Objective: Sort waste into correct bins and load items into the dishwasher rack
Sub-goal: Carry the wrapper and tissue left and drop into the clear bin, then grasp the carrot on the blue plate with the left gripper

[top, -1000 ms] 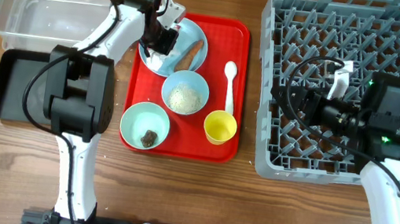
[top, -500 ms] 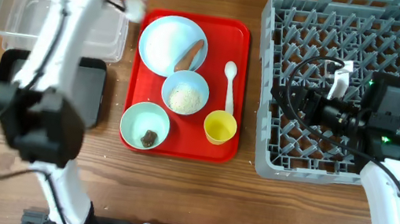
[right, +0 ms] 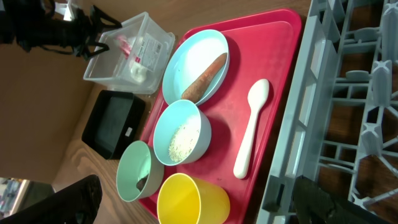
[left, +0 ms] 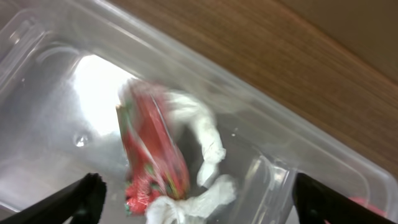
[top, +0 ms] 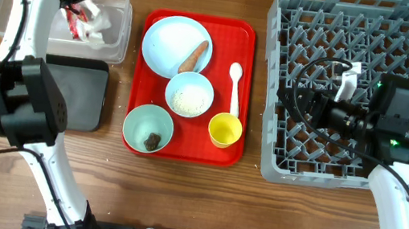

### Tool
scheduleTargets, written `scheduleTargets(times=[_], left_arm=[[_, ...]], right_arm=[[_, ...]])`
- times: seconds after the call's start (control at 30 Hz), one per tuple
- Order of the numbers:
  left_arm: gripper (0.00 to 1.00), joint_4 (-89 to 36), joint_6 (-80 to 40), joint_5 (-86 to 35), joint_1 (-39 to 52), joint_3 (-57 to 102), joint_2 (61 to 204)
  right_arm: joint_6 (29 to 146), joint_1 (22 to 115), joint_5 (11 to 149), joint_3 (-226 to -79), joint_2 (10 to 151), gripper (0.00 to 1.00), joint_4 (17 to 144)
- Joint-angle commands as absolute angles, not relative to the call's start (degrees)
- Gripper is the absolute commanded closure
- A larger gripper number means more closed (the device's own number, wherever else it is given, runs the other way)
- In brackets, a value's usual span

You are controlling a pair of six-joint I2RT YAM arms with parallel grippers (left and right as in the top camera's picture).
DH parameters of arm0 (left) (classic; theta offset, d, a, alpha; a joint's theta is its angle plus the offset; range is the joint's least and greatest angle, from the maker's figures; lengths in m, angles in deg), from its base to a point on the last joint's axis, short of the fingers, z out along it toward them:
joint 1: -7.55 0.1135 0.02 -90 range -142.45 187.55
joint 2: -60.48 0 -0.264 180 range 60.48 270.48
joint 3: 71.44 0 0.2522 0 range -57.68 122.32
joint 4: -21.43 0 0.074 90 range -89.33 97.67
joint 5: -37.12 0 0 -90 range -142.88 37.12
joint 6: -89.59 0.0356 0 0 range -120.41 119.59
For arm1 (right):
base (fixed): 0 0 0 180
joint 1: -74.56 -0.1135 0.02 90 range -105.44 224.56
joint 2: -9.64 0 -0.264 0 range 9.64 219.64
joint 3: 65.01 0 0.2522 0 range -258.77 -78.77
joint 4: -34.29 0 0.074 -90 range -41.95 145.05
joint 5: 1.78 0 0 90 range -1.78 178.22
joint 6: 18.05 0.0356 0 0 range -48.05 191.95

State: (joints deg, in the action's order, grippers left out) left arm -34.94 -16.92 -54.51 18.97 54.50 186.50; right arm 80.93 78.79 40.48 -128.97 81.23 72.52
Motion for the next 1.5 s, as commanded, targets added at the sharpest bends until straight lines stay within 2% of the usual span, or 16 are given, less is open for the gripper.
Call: scheduleTargets(times=[0.0, 0.13, 0.27, 0.4, 0.47, 0.67, 0.87, 1.27, 1.33, 1.4, 1.47], left_arm=[[0.00, -34.02, -17.34, -50.31, 18.86, 57.52, 182.04], [0.00, -34.15, -13.99, -43.95, 18.01, 59.03, 176.16], [0.01, -39.86, -1.73, -33.74, 12.33, 59.03, 172.86], [0.02, -47.38, 13.07, -34.03, 3.61, 57.43, 175.68], [0.03, -48.36, 16.37, -36.15, -0.06, 56.32, 178.15], [0.07, -48.38, 17.42, -43.40, -5.99, 54.90, 186.52], [0.19, -48.97, 17.18, -43.27, -6.49, 54.77, 192.86], [0.20, -48.03, 17.22, -42.07, -8.15, 52.69, 195.31], [0.24, -46.53, 17.22, -42.07, -8.13, 51.23, 195.31], [0.32, -45.48, 17.20, -42.07, -8.13, 50.09, 195.31], [0.49, -45.48, 17.20, -42.07, -8.13, 50.09, 195.31]], right_arm=[[81.14, 78.59, 40.35, -130.04, 81.78, 0.00, 72.52], [81.14, 78.59, 40.35, -130.04, 81.78, 0.01, 72.54], [81.12, 78.59, 40.81, -130.04, 81.78, 0.01, 72.52], [81.14, 78.59, 40.78, -130.04, 81.78, 0.01, 72.58], [81.14, 78.59, 40.78, -130.04, 81.78, 0.00, 72.67], [81.08, 78.59, 40.81, -130.04, 81.78, 0.01, 73.41], [81.10, 78.59, 42.03, -130.04, 81.80, 0.00, 73.81], [81.10, 78.59, 43.23, -130.04, 81.80, 0.00, 74.92], [81.08, 78.59, 43.28, -130.04, 81.80, 0.01, 74.92], [81.06, 78.59, 43.43, -130.04, 81.80, 0.01, 74.92], [81.10, 78.59, 43.43, -130.04, 81.80, 0.00, 74.92]])
